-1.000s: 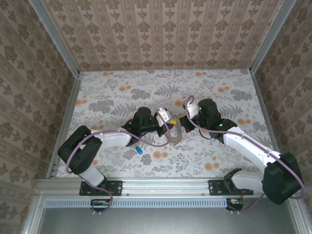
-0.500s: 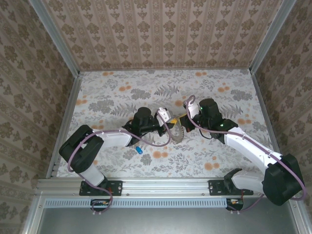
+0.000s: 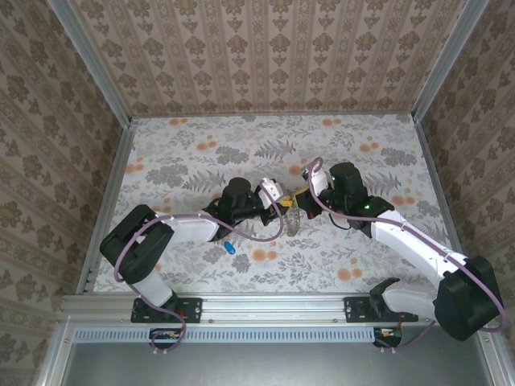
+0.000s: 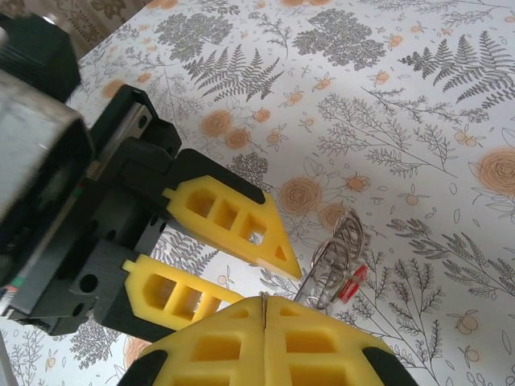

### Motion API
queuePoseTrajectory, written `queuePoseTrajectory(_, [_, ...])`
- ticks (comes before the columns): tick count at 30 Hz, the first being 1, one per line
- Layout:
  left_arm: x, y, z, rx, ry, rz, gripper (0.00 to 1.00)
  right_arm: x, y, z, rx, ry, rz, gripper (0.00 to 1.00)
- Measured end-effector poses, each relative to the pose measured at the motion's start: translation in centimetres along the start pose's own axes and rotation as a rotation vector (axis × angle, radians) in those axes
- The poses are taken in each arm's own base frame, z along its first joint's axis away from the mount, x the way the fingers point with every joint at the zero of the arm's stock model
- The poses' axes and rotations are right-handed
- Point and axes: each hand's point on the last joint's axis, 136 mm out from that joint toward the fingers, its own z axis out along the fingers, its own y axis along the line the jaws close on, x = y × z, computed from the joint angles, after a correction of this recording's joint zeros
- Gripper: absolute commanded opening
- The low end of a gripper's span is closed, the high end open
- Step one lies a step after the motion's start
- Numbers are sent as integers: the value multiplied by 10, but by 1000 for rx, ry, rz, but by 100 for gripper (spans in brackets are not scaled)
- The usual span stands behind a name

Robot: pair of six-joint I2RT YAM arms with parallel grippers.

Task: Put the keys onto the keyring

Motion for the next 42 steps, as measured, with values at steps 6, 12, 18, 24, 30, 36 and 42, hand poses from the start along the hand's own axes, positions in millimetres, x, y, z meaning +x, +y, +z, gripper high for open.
queuePoseTrajectory(6, [0, 1, 1, 0, 2, -1, 29, 0, 4, 0, -18, 4, -12, 0])
queuePoseTrajectory(12, [-1, 1, 1, 1, 1, 0, 30, 0, 5, -1, -22, 9, -12, 0])
queuePoseTrajectory(18, [-1, 0, 1, 5, 2, -1, 31, 0, 6, -1, -24, 11, -14, 0])
queuePoseTrajectory(24, [-1, 0, 0, 4, 6, -3, 33, -1, 6, -1, -23, 10, -15, 0])
queuePoseTrajectory(30, [-3, 2, -5, 0, 17, -10, 35, -1, 6, -1, -24, 9, -16, 0])
queuePoseTrajectory(36, [-5, -1, -6, 16, 12, -10, 37, -1, 6, -1, -24, 9, -16, 0])
queuePoseTrajectory(42, [-5, -3, -6, 29, 8, -10, 37, -1, 6, -1, -24, 9, -16, 0])
